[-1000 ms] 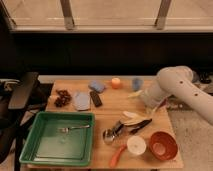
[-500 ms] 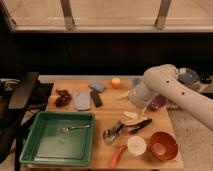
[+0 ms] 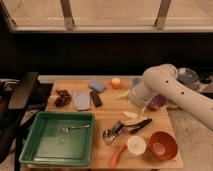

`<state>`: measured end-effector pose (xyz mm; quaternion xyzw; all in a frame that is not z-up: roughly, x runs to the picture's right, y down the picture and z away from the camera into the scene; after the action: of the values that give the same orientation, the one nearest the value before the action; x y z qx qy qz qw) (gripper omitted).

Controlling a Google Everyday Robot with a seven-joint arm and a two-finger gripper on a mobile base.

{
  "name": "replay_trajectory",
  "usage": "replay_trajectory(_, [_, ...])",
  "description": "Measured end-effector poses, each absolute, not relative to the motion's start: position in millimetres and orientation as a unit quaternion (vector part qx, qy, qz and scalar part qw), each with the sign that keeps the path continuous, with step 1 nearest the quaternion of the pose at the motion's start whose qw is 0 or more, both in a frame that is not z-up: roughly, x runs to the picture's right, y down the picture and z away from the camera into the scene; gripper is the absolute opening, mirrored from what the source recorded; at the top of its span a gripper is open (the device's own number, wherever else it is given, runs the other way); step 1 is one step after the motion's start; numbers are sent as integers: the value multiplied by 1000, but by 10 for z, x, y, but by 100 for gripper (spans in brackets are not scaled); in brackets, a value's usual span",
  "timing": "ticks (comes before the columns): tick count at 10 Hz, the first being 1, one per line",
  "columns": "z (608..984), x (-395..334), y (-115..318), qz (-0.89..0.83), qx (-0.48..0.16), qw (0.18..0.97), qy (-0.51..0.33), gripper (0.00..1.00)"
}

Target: Place grapes in paper cup

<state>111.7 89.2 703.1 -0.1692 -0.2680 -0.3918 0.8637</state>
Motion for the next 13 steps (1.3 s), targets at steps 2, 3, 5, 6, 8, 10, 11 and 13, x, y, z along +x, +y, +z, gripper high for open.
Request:
replay_trajectory(2, [7179,836,727,-417,-159,853,-271,80])
replay_trajectory(3, [7254,615,651,-433,-152,845,-274,80])
replay_trajectory(5, [7364,115,498,-462,-137,828,-286,80])
replay_trajectory(6, [7410,-124,440,-476,-130,819,-293,80])
replay_trajectory(8, [7554,-1129,356,-527,-106,769,-345,80])
replay_trajectory(10, [7545,-1355,378,-540,-100,752,-365,80])
replay_trajectory(11, [7548,-1333,374,-539,-101,753,-364,80])
replay_trajectory(13, [7544,-1352,377,-540,-100,752,-365,80])
